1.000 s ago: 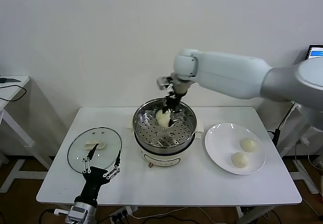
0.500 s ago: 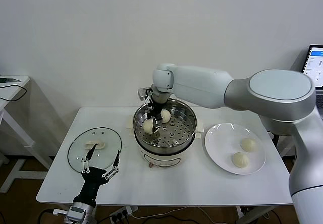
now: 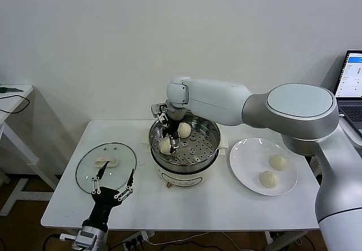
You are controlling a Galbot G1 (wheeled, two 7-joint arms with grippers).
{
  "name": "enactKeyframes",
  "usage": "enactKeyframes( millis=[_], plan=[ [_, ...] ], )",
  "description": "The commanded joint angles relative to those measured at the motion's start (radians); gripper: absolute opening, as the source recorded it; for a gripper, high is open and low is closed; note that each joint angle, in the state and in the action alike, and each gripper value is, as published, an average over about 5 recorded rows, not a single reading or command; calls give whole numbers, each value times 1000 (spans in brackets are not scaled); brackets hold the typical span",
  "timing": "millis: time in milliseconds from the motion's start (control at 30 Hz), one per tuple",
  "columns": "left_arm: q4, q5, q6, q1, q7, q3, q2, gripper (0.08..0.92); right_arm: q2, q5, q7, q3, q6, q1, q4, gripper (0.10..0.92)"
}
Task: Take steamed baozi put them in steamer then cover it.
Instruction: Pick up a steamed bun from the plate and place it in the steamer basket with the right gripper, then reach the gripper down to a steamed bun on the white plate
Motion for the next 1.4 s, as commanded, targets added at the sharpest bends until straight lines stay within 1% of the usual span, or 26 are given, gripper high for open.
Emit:
enactKeyframes(
  millis=[33,133,267,500,600,700,833,1000,1233,1400],
  plan=[
    [1,0,1,0,0,1,-1,823,-126,-22,-32,30,15,61,139,822],
    [-6,1,3,2,-2,6,-3,823,-228,-41,-49,51,19,110,214,823],
    [-15,2,4,7,-3,9,-3,823,-406,-65,-84,66,41,175,267,823],
    [-18,4,3,14,-3,8,2,823,-670,-135,-153,62,108,202,271,823],
    [-18,4,4,14,-3,8,2,823,-762,-179,-183,44,131,169,277,823],
    [-20,4,5,15,-4,10,0,823,-826,-226,-181,24,145,105,289,823],
    [-27,4,6,22,-4,12,-1,823,-871,-285,-140,25,150,-11,291,823],
    [-23,7,4,28,-4,11,-2,823,-889,-351,-91,85,150,-154,275,823],
    [-17,15,0,33,-2,17,-6,823,-866,-420,-52,205,145,-293,220,823],
    [-14,26,-4,37,-2,21,-7,823,-835,-423,-27,246,139,-341,196,823]
  ],
)
